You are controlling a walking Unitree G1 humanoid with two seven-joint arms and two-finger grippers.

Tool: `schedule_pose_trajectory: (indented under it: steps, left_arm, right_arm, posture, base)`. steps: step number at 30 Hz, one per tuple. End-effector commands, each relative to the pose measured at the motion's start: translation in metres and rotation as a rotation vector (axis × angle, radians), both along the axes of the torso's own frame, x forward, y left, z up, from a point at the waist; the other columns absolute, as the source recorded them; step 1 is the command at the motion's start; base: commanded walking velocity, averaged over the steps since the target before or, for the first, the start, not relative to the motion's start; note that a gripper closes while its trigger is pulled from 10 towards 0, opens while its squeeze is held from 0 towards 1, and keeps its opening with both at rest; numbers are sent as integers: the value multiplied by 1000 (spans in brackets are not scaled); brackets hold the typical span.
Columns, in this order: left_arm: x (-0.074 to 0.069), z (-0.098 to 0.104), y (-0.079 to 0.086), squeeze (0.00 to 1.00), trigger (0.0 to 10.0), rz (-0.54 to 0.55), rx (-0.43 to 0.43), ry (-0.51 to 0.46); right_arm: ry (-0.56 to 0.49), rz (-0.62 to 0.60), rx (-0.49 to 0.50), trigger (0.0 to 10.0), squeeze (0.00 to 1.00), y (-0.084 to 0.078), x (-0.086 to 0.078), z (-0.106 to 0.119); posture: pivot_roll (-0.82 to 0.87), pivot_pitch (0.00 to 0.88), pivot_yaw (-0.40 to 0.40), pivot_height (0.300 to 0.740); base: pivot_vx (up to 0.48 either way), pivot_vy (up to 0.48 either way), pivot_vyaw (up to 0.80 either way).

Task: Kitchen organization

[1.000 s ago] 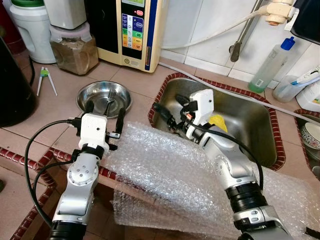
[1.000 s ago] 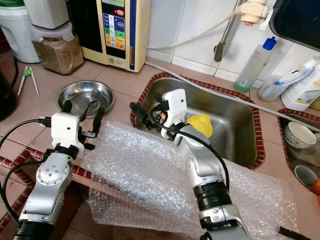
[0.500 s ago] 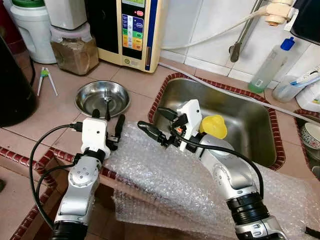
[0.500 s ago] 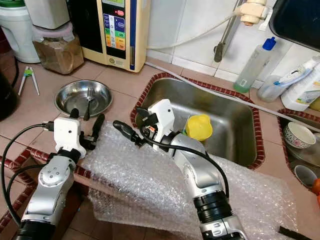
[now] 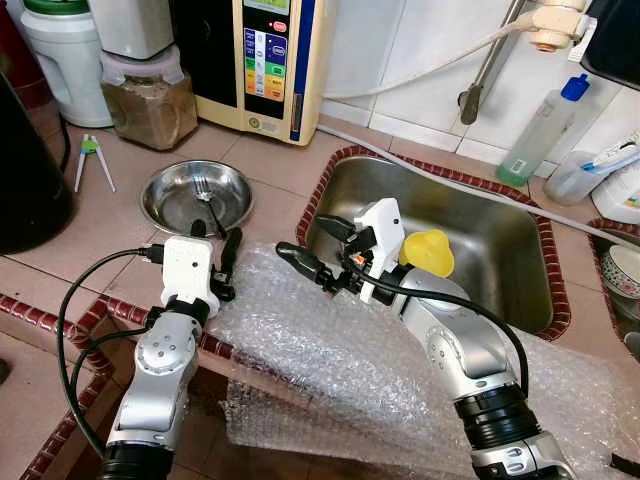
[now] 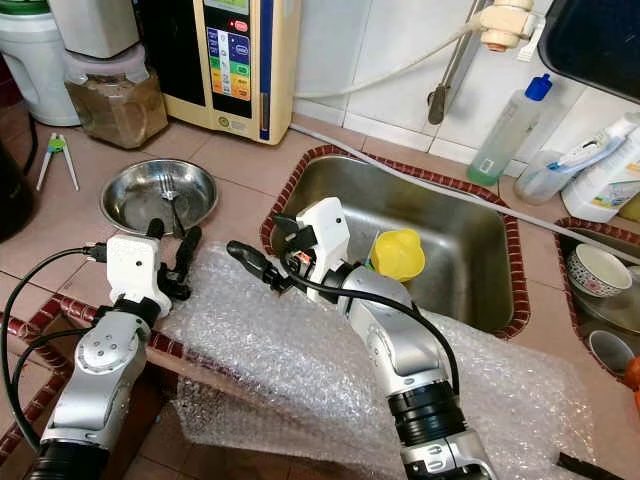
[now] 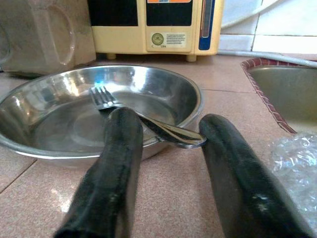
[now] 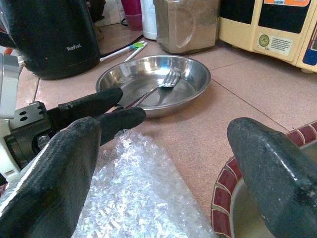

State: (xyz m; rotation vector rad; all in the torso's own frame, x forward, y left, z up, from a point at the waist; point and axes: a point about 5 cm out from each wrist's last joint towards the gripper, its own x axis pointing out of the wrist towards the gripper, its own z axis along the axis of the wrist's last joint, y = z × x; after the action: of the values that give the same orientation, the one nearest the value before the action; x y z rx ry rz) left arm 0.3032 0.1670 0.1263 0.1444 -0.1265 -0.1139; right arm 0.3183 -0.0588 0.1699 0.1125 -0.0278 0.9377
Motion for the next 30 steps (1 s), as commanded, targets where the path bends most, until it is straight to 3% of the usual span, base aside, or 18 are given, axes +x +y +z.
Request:
schedule_pose_trajectory:
  steps: [1,20,30]
  left_arm:
    - [1,-5,-1,0,0,-6,-3,22]
    - [-2,4,-2,0,0,-58,-5,-17]
    - [-2,26,3,0,0,19,53,-154]
  right_arm:
    - [-20,-19,-6,10000,0,-4,3,6]
    - [-20,-32,-11,10000,0,-4,5,6]
    - [-23,-40,-14,10000,0,-5,7,6]
  posture:
    - [135,96,-120,740]
    - [138,97,-126,740]
    - [138,92,-128,740]
  base:
    - [0,0,0]
    - [0,0,0]
    - [0,0,0]
